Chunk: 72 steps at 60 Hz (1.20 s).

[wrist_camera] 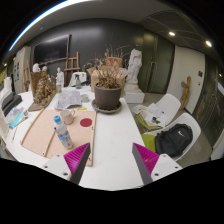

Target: Pour water

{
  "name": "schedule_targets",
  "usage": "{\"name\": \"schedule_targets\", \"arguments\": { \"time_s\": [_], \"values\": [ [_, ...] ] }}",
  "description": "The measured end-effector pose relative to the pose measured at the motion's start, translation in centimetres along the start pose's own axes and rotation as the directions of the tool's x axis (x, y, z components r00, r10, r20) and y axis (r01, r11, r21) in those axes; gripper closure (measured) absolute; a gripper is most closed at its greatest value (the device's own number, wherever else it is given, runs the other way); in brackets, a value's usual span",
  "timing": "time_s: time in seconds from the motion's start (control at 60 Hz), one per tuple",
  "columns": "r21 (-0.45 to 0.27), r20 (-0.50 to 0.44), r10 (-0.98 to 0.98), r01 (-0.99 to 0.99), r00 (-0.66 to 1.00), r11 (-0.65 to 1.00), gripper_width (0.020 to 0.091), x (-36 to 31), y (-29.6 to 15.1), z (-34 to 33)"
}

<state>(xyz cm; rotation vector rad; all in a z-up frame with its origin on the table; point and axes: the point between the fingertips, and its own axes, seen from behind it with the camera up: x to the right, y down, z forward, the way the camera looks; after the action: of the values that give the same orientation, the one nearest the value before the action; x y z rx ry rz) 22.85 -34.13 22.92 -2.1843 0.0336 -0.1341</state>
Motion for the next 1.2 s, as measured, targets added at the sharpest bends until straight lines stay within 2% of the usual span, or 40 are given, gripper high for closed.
{"name": "schedule_targets", "arguments": {
  "time_s": [0.2,0.367,0.483,0.7,0.833,0.9,1.017,1.1,1.2],
  "values": [
    [0.011,0.122,0.002,-0.003,0.993,1.000,0.0247,-4.6,1.8,1.0],
    [0.058,0.248,-0.039,0.025,0.968,0.998,0.0245,-11.4,4.4,2.4],
    [0.099,0.301,-0.035,0.005,0.953,0.995,0.0248,-16.0,4.5,4.9],
    [0.191,0.289,-0.070,0.014,0.955,0.981,0.0251,-21.9,2.6,13.3],
    [0.218,0.268,-0.074,0.014,0.961,0.976,0.0258,-24.1,2.6,18.3],
    [0.223,0.251,-0.090,0.033,0.964,0.974,0.0311,-25.0,2.9,20.5],
    [0.222,0.226,-0.056,0.005,0.972,0.975,0.0569,-25.9,3.4,23.0],
    [0.240,0.209,-0.027,-0.025,0.977,0.970,0.0615,-25.6,2.8,23.5],
    [0.230,0.170,0.012,-0.051,0.985,0.972,0.0711,-25.2,3.0,23.5]
  ]
}}
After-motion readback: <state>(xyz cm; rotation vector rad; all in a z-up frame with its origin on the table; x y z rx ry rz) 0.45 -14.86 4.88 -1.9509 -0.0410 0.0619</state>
